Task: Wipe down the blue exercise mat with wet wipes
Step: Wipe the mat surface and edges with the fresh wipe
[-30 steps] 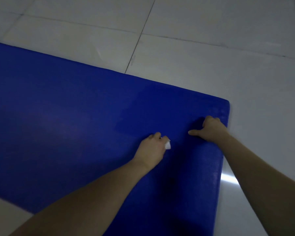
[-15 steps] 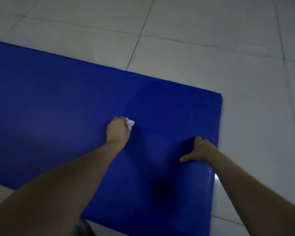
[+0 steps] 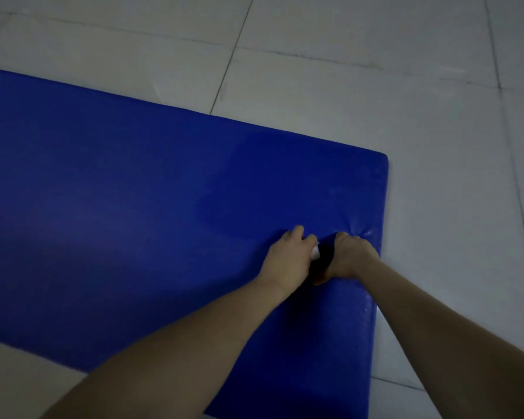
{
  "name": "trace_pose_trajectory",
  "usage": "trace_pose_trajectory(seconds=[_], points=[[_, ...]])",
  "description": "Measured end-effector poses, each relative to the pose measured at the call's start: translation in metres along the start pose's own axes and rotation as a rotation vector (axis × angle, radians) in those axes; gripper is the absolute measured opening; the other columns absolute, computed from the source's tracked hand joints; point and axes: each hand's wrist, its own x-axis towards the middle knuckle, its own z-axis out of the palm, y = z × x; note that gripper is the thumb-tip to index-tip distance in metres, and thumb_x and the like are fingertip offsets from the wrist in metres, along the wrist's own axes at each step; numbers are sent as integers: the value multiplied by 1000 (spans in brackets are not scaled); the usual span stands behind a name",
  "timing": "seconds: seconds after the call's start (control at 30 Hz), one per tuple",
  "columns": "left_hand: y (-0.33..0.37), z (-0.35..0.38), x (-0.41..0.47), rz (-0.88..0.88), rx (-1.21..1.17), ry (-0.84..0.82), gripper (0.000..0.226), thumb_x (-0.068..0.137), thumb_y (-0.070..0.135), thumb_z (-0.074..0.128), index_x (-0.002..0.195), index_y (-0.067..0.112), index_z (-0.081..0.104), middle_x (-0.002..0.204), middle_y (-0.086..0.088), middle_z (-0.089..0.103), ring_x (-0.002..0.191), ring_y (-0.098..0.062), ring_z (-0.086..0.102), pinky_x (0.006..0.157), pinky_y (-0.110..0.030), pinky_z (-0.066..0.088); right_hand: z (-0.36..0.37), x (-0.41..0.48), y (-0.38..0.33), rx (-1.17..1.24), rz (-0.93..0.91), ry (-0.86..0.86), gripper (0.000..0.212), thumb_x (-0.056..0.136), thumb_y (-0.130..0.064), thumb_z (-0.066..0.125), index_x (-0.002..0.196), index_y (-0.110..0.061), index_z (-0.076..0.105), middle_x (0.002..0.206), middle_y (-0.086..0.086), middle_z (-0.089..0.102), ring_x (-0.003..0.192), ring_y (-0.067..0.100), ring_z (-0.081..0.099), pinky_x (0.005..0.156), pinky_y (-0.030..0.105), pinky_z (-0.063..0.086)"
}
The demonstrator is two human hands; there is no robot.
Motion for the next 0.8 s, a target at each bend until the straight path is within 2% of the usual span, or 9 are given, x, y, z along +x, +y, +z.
trace_pose_trajectory(seconds=[0.07,0.17,0.33,0.43,0.53,0.67,0.73,0.8], points=[[-26,-11,-4,11,65,31,19,92,12,63,111,13,61,108,-8,51,89,-26,55,63,-37,48,-2,0,-1,-25,-11,-15,120,44,-72,88,135,-12,41,127,4,57,114,25,58,89,37,54],[-79,-36,-17,-125,117,103,13,95,13,59,108,12,62,105,-7,52,86,-27,55,66,-41,51,-4,0,0,-14,-18,-26,124,43,-72,89,139,-11,38,132,5,55,119,28,56,95,41,53],[-142,-70,-39,-483,94,281,12,100,17,53,101,7,59,100,-12,53,74,-26,51,61,-37,39,-5,-4,0,-29,-17,-28,124,42,-74,88,137,-10,40,127,5,57,113,27,59,90,40,55],[-130,-65,-38,-623,8,319,17,99,13,51,111,5,60,108,-12,57,78,-24,55,64,-37,46,-5,-7,0,-45,-28,-6,123,42,-76,86,136,-10,41,123,4,58,109,26,60,86,38,55],[-96,-48,-36,-578,-73,300,24,100,16,51,120,8,61,116,-10,59,89,-26,61,74,-36,50,-5,-7,-1,-47,-34,4,119,42,-75,86,132,-11,42,118,3,59,105,25,60,85,38,55],[-41,-16,-30,-452,-158,245,24,98,17,54,119,10,64,120,-9,61,99,-28,63,85,-37,49,-6,-7,-1,-48,-41,-2,117,42,-75,87,130,-11,44,118,4,58,107,27,60,88,40,55],[-8,3,-31,-370,-187,200,24,99,18,51,118,12,65,118,-6,61,99,-25,63,87,-38,51,-6,-7,0,-59,-49,8,114,43,-74,87,128,-11,44,115,4,58,106,26,60,87,40,55],[17,17,-36,-281,-185,146,22,102,22,49,113,15,66,110,-2,59,91,-19,60,82,-35,52,-6,-8,0,-56,-52,18,108,46,-71,88,125,-10,45,107,2,56,102,25,60,86,39,55]])
